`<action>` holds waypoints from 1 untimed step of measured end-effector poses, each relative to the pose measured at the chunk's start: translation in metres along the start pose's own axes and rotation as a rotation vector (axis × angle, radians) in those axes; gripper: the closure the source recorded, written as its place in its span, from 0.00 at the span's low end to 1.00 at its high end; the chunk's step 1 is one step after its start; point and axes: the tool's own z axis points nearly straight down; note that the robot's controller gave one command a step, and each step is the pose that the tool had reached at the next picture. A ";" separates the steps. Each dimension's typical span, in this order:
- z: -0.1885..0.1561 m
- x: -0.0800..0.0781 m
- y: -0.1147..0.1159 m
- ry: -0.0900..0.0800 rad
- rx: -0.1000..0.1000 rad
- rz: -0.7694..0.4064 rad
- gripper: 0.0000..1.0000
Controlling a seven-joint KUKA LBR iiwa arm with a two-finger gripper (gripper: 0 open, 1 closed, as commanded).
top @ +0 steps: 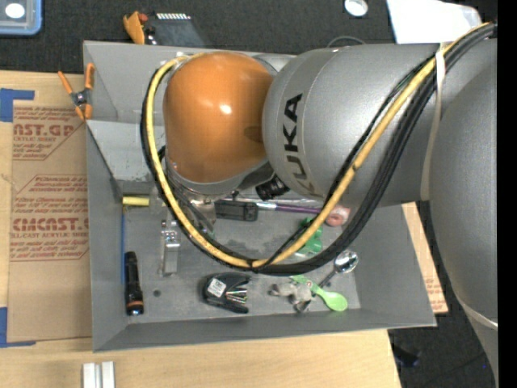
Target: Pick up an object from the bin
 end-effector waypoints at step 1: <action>-0.004 -0.002 -0.001 -0.008 -0.002 0.003 0.00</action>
Offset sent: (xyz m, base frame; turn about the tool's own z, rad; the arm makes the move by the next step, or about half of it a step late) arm 0.0262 0.0002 -0.1725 -0.8001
